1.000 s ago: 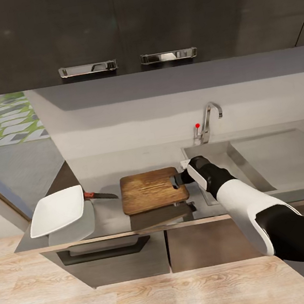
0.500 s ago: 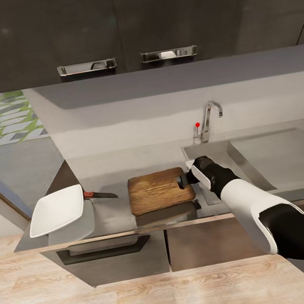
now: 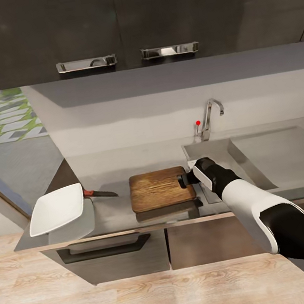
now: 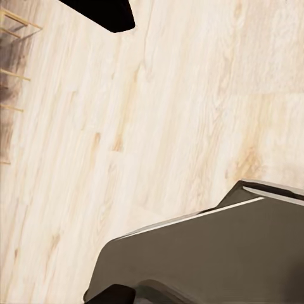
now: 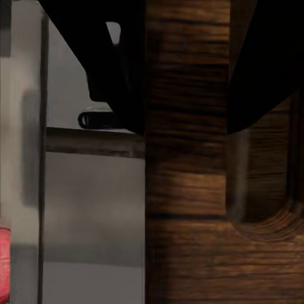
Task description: In the kitchen, take the Vidalia onion out of the sink, dice it on the chopping board with the paring knife, put the diced onion into the bowl on the countertop, then place both the paring knife and the chopping board into the sink.
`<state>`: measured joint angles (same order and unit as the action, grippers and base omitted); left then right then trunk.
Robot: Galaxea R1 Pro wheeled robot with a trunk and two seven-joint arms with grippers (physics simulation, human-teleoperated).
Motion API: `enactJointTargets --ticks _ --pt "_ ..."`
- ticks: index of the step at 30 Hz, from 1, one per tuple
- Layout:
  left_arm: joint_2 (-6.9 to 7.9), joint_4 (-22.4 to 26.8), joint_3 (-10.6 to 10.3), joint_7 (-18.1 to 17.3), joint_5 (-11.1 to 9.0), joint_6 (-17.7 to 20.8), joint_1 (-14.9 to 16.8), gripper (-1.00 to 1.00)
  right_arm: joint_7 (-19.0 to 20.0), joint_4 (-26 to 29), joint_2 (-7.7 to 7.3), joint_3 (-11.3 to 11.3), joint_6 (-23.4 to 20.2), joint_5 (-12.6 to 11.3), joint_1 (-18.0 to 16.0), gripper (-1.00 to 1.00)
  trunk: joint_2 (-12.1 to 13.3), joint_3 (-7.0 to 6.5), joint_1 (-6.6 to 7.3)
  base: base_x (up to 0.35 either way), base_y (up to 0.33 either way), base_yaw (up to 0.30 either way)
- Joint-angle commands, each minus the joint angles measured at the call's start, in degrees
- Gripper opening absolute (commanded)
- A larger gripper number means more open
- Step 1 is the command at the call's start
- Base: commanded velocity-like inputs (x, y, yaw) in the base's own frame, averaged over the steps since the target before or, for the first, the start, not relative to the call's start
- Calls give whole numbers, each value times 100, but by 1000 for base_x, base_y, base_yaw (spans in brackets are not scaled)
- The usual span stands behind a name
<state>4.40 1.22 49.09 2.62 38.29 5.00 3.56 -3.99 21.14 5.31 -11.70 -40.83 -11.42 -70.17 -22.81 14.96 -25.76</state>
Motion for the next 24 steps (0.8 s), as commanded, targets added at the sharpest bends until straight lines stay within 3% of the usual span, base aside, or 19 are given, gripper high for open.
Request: enactJointTargets --ticks 1,6,24 --pt "1 1 48 10 56 18 4 100 -40 5 -4 -43 -18 -71 -6 -100 -11 15 -3 0 171 0" --pt "-1 1 48 10 56 18 4 100 -40 3 -4 -43 -14 -71 -6 -100 -11 42 -3 0 132 0" --pt "0 1 48 10 56 18 4 100 -40 -2 -4 -43 -13 -71 -6 -100 -11 117 -3 20 5 -3"
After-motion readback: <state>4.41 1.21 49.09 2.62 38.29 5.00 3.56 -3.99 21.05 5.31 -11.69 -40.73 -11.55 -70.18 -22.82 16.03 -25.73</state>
